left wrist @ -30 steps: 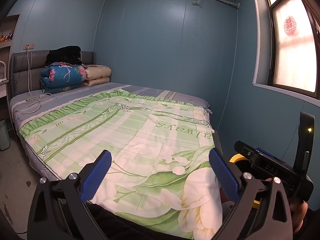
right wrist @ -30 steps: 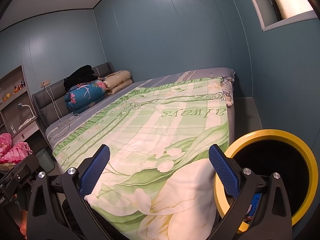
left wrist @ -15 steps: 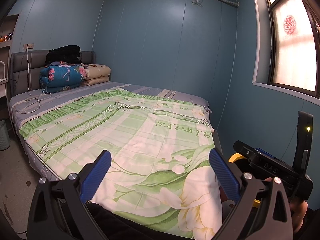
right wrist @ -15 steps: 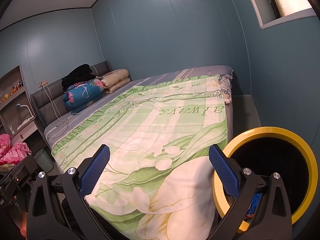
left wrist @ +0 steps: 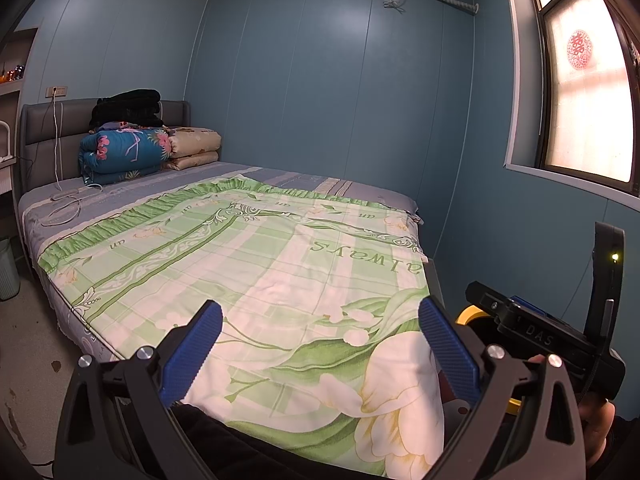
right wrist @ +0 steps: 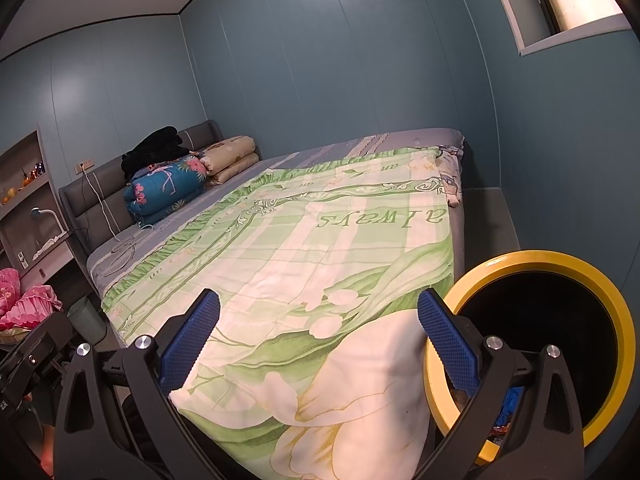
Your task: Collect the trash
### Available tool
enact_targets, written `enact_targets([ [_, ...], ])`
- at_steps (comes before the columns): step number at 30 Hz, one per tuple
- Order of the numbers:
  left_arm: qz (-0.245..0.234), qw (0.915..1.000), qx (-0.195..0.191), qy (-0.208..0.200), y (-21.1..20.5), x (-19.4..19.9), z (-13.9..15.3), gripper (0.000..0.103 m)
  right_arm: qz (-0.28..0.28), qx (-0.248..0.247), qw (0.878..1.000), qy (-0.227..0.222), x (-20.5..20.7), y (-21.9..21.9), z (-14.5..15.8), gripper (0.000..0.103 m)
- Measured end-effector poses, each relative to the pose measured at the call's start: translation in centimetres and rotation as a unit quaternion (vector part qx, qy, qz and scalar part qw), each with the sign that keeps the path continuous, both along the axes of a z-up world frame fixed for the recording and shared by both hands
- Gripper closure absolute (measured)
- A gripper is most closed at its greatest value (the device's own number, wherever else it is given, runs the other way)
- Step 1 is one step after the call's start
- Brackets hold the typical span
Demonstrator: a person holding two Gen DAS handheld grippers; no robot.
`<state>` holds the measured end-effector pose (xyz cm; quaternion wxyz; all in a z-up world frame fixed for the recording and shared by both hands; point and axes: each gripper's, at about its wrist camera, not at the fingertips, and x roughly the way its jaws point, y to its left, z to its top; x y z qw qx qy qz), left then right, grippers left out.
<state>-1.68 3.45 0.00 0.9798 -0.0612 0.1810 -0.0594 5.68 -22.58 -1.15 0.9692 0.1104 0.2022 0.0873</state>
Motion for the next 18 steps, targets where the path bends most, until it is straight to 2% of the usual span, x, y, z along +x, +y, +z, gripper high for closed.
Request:
enact_targets([
  [18,-0.002,1.0,0.0,0.002,-0.11,-0.16,-0.59,0.008,-0.005,-0.003,1.0,0.008,0.13,0.06,-0.38,0.008],
])
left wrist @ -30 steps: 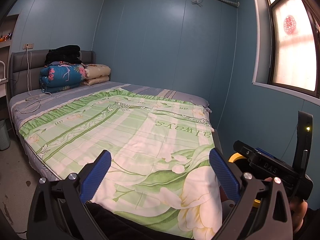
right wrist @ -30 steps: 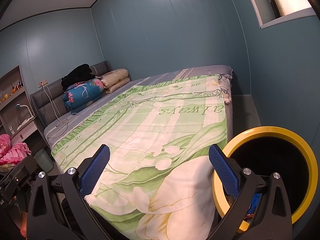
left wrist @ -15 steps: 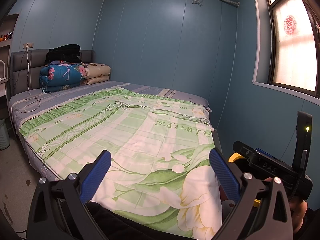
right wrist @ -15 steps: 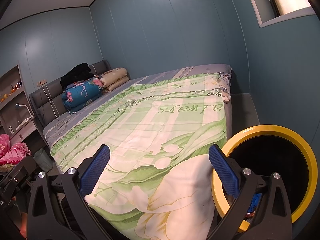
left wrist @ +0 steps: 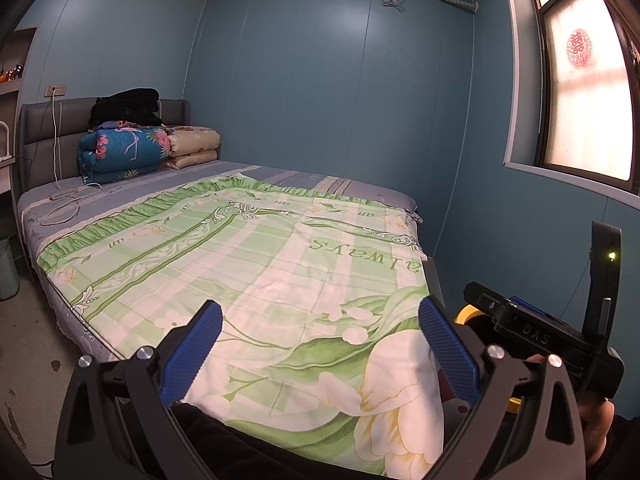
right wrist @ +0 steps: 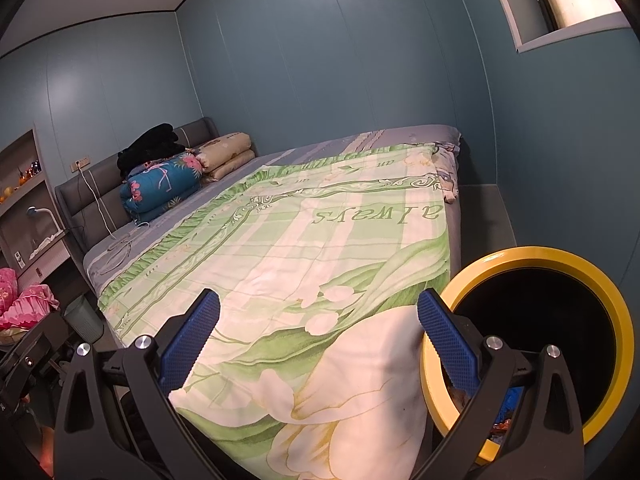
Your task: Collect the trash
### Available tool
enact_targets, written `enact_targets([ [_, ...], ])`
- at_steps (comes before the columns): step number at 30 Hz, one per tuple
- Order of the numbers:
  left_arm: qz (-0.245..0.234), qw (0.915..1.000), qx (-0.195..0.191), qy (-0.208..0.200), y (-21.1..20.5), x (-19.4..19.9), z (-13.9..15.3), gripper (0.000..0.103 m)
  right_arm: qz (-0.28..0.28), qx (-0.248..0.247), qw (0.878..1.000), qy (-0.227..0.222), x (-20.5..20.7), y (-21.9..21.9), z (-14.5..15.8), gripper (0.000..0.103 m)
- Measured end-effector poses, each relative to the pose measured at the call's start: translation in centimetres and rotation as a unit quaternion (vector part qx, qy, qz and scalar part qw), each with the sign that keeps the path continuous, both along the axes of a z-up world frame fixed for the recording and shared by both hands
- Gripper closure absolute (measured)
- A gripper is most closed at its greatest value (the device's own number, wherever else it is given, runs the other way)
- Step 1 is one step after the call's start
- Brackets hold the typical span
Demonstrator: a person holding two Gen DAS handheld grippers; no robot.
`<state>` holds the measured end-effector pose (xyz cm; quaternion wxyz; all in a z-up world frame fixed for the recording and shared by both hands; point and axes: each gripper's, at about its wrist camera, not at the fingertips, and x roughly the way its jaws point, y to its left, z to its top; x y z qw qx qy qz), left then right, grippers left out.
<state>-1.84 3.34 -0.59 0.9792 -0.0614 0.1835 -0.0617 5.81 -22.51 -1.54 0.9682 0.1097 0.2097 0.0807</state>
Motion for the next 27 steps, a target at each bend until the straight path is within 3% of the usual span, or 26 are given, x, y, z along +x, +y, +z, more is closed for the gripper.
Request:
enact_targets([
  [27,-0.004,0.9999,-0.001,0.01,0.07,0.25,-0.23,0.008,-0.002,0.001,1.0,0.005,0.03,-0.03,-0.37,0.008],
])
